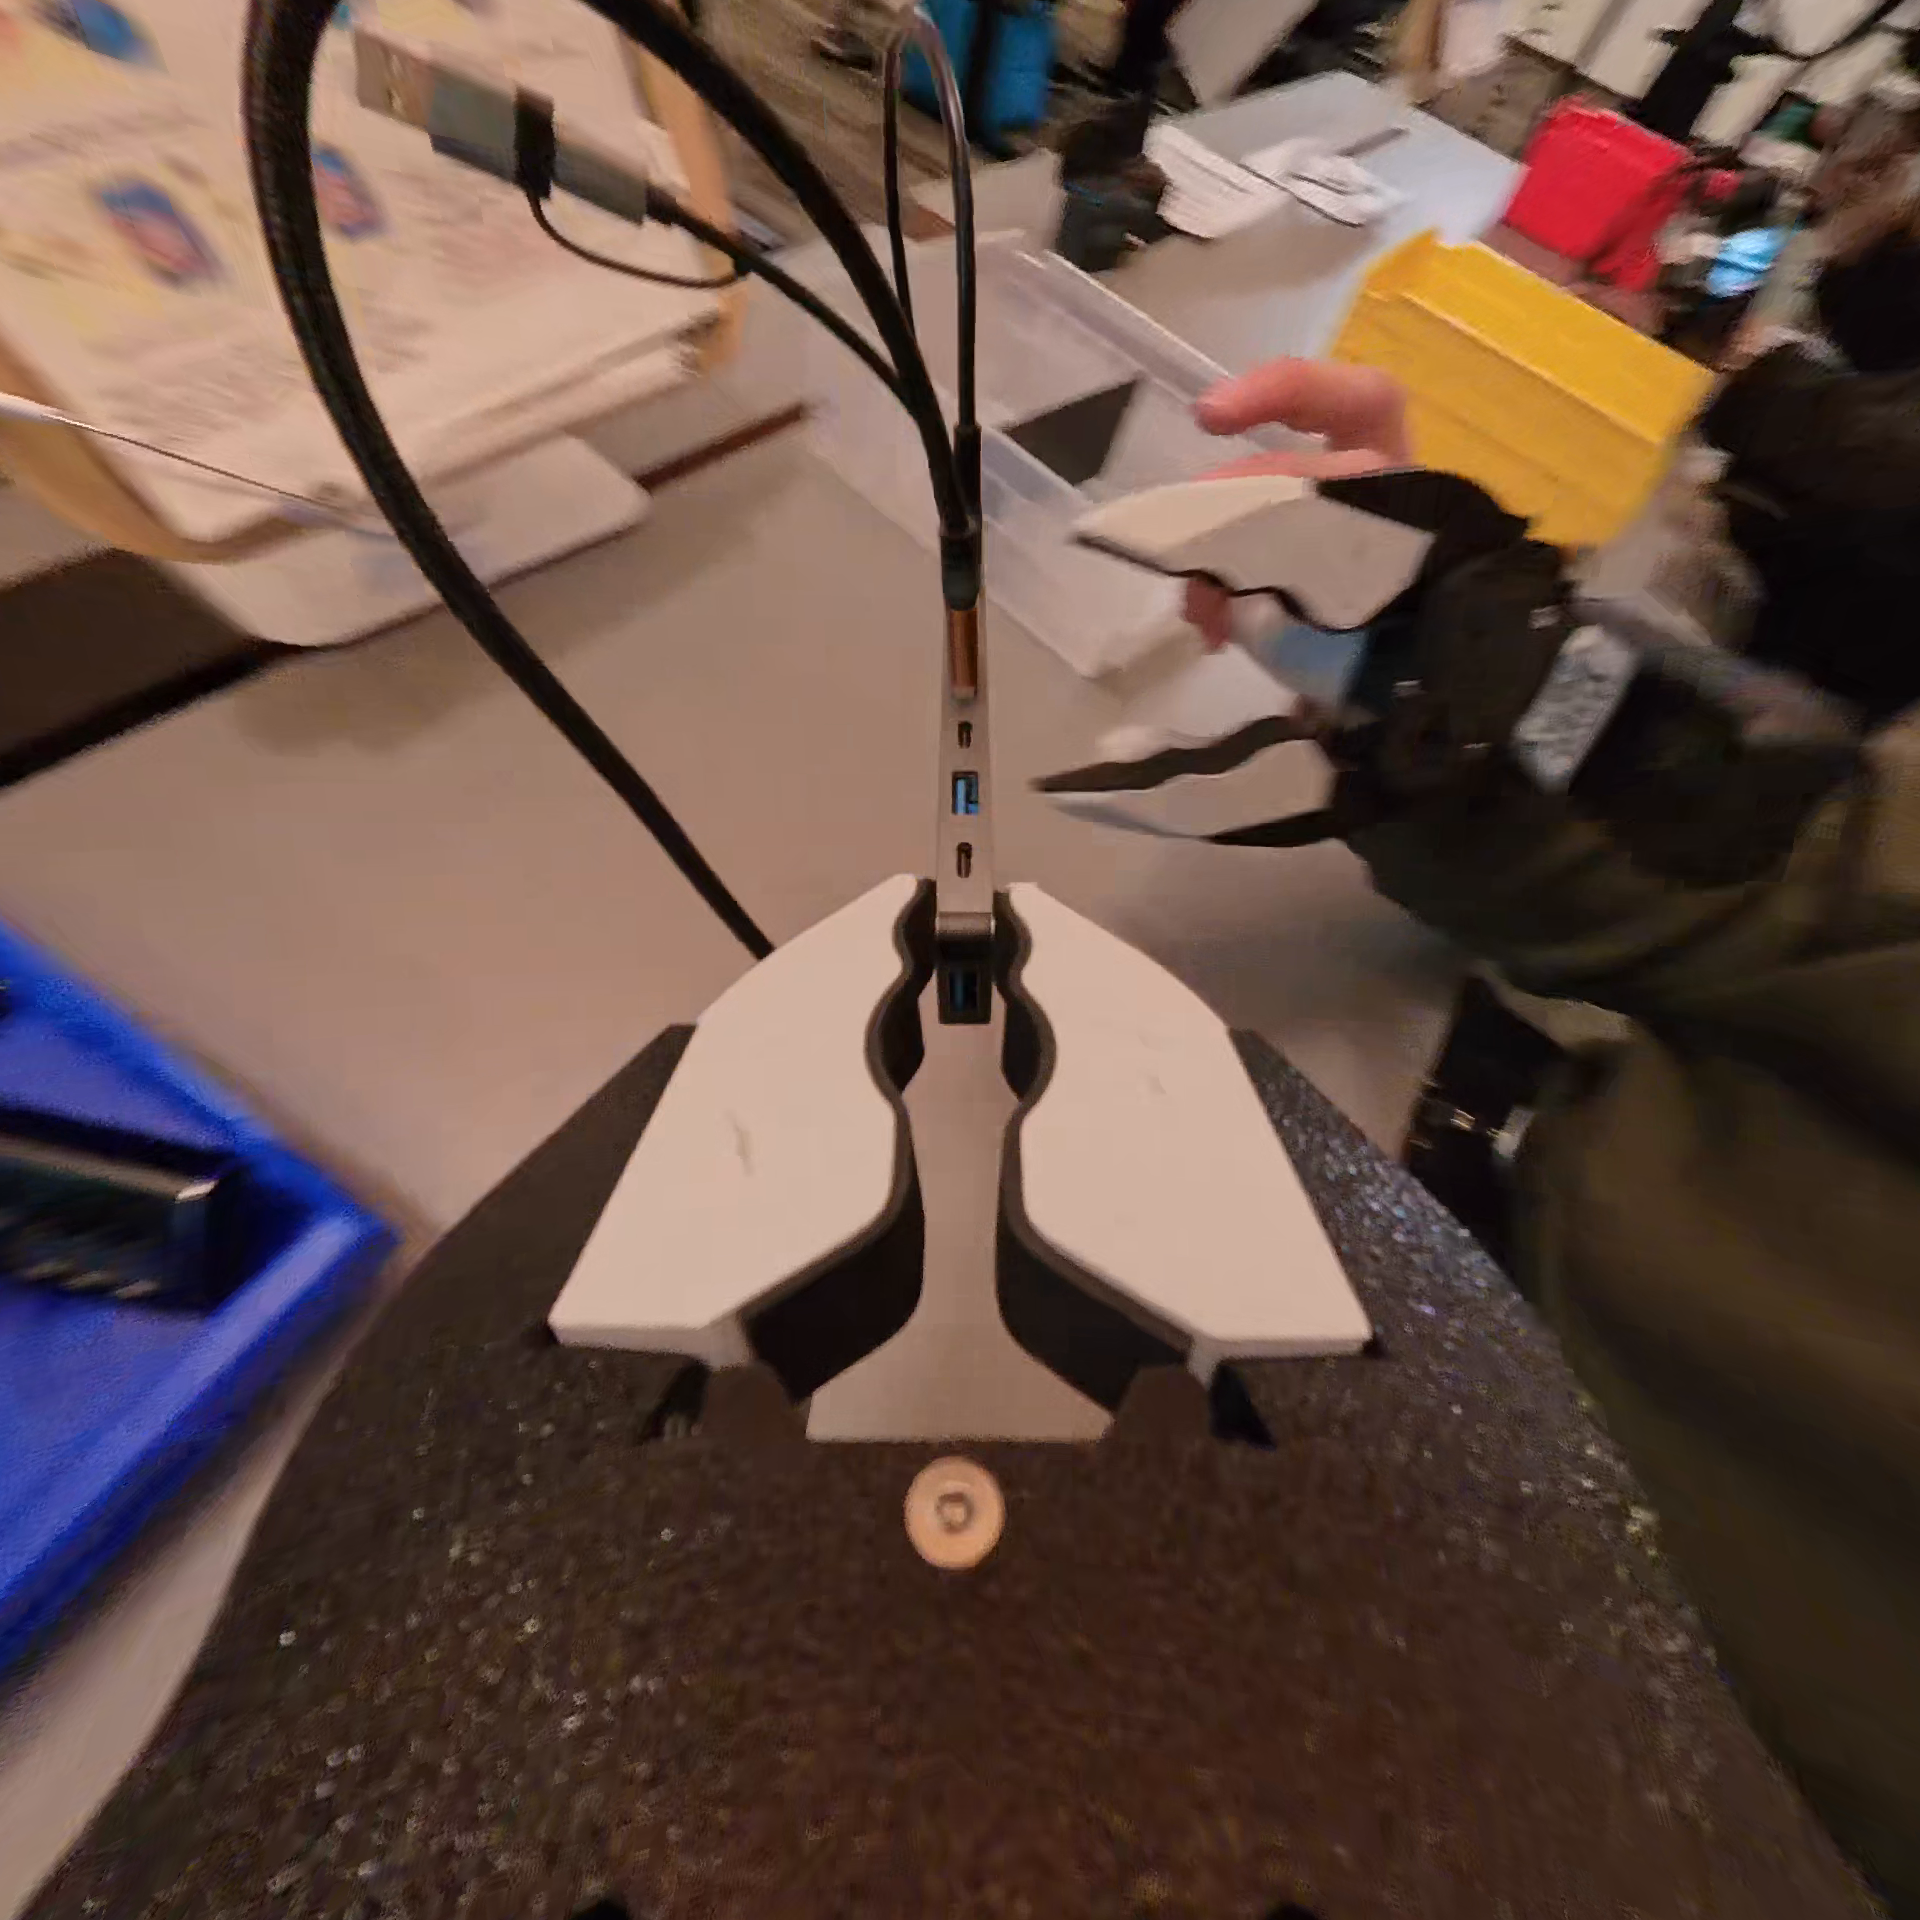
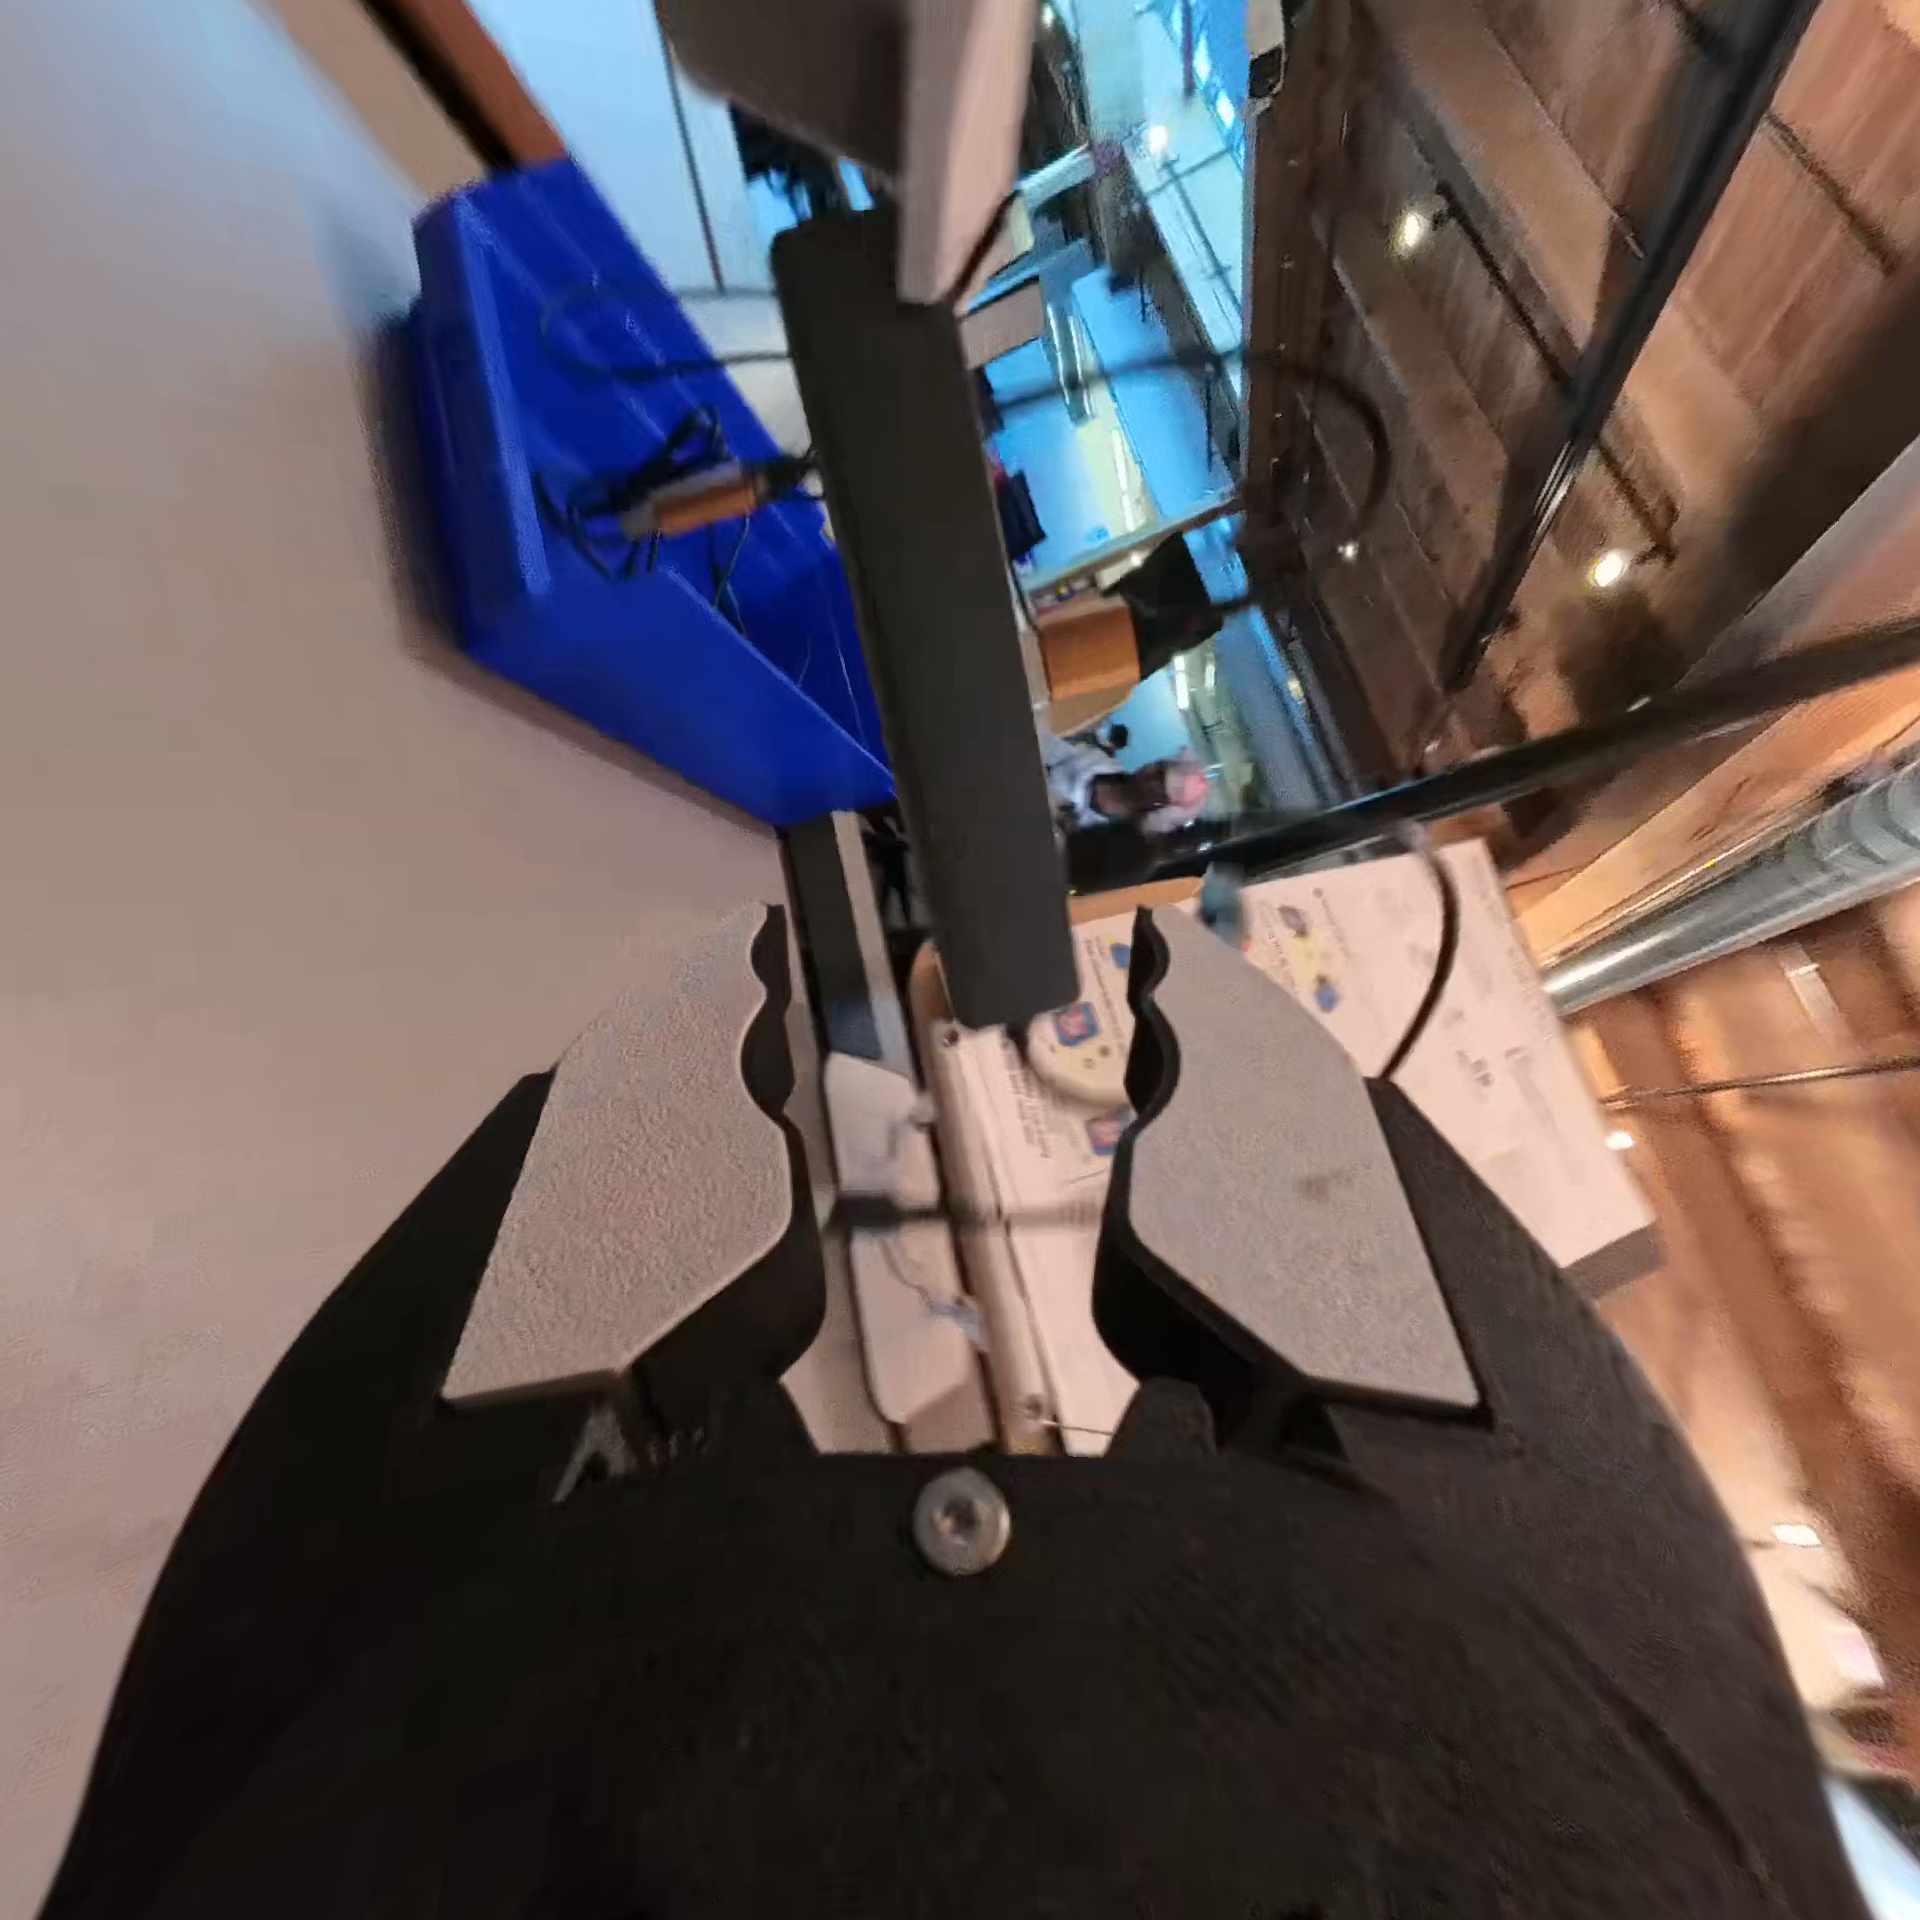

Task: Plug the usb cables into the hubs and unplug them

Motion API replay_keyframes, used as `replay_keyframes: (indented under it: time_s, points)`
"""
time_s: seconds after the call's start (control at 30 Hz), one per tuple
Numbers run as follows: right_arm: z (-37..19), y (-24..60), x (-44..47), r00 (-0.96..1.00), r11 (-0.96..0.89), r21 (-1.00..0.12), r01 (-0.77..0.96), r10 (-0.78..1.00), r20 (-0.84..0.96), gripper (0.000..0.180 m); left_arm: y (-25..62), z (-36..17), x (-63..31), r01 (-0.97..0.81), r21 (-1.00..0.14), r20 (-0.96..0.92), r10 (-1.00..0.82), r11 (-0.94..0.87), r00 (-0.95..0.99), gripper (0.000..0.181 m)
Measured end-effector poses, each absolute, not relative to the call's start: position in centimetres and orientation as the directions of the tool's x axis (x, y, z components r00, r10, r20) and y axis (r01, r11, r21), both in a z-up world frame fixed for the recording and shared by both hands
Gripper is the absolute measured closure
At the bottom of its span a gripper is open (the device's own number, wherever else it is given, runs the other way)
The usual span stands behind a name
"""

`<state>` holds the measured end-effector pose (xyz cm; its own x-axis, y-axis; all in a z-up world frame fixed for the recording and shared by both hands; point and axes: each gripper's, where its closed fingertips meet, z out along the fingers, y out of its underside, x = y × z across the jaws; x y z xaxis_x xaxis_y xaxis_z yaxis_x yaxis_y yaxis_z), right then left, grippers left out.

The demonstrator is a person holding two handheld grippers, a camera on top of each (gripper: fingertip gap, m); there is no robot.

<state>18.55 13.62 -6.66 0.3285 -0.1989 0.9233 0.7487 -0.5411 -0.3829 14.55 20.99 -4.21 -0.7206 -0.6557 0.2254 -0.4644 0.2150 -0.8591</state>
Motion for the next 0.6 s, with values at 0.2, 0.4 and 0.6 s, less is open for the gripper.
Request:
replay_keyframes:
  time_s: [0.2, 0.4, 0.6]
  points:
    - [-10.6, 13.3, 16.9, 0.27, -0.573, -0.272, 0.773, -0.09, 0.959, 0.149, 18.6, -7.0, 13.3, -0.559, -0.804, 0.387, -0.536, 0.201, -0.75, 0.171]
    - [-10.6, 11.6, 16.5, 0.316, -0.596, -0.363, 0.716, -0.188, 0.93, 0.149, 17.1, -6.7, 14.0, -0.563, -0.814, 0.437, -0.486, 0.145, -0.757, 0.171]
    - [-7.3, 10.4, 16.6, 0.348, -0.544, -0.574, 0.612, -0.466, 0.813, 0.149, 15.0, -1.8, 15.7, -0.411, -0.903, 0.418, -0.472, -0.124, -0.776, 0.162]
